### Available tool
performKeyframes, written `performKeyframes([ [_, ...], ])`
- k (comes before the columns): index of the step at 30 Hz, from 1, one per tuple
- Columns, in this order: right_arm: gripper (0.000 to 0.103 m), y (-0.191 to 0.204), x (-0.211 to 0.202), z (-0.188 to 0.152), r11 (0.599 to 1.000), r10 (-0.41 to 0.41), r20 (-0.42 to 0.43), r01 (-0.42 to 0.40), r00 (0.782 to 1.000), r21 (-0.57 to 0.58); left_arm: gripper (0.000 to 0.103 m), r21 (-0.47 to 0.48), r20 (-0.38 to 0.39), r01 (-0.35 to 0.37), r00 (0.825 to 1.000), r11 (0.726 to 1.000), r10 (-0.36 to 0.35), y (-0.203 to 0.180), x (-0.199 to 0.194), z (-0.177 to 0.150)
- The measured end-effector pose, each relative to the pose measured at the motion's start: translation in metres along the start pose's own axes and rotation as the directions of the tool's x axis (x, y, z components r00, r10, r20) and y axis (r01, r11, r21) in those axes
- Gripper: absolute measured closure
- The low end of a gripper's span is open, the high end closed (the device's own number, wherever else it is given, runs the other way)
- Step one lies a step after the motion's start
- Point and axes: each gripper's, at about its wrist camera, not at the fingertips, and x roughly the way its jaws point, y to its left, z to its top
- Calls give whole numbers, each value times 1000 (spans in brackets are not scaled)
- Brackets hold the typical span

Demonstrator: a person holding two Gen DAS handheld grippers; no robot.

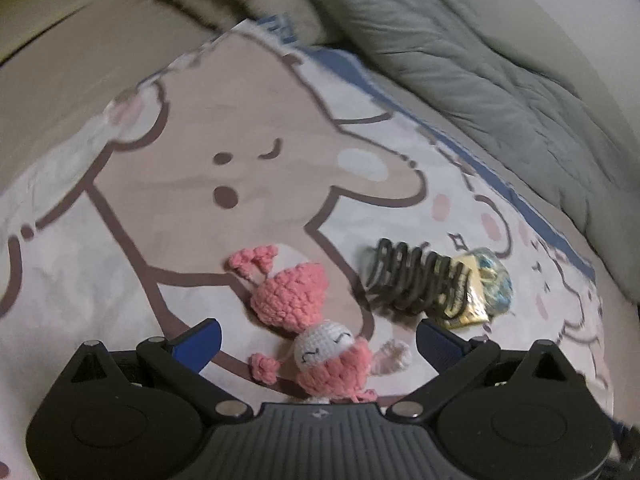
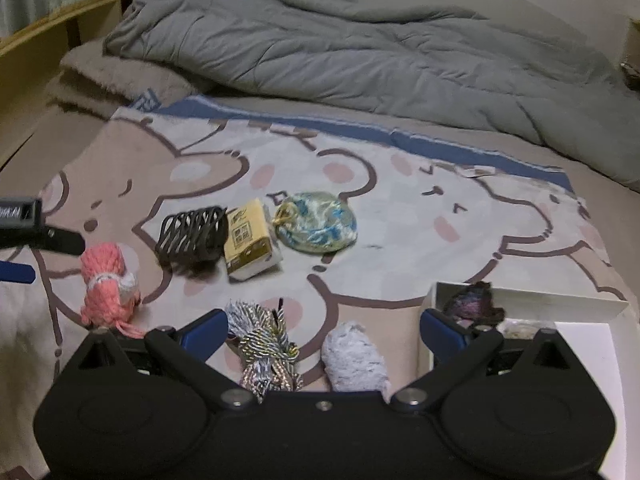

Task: Organize objects
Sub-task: 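Grasp the pink crocheted bunny with left tool while right grasps the rope bundle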

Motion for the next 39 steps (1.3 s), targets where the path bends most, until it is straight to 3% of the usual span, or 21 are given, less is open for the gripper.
performKeyframes([
  [6, 1, 0, 20, 1, 1000, 22, -47, -22, 999, 4, 22, -166, -71, 17, 997, 986, -29, 10, 28, 2],
  [10, 22, -3, 33, 3, 995, 96, -91, -93, 991, 34, 26, -256, -83, 23, 996, 967, -45, 13, 40, -1],
  [15, 32, 5, 47, 0, 986, 164, -138, -168, 977, -14, 31, -324, -70, 4, 997, 946, -28, 19, 50, -1],
  [22, 39, 17, 69, -9, 971, 172, -242, -205, 955, -119, 41, -392, -97, -46, 995, 919, 9, 31, 67, -2],
  [27, 42, 16, 81, -16, 963, 187, -286, -234, 940, -137, 42, -392, -82, -45, 997, 919, 14, 28, 70, 0],
  [29, 43, 19, 85, -18, 960, 186, -298, -238, 936, -148, 55, -375, -83, -53, 996, 925, 23, 25, 71, 1],
  [34, 51, 26, 94, -22, 956, 183, -319, -245, 930, -164, 70, -343, -90, -16, 996, 939, -16, 20, 72, 1],
  [39, 60, 22, 90, -15, 962, 187, -296, -235, 937, -136, 71, -287, -74, 11, 997, 958, -33, 9, 61, 2],
])
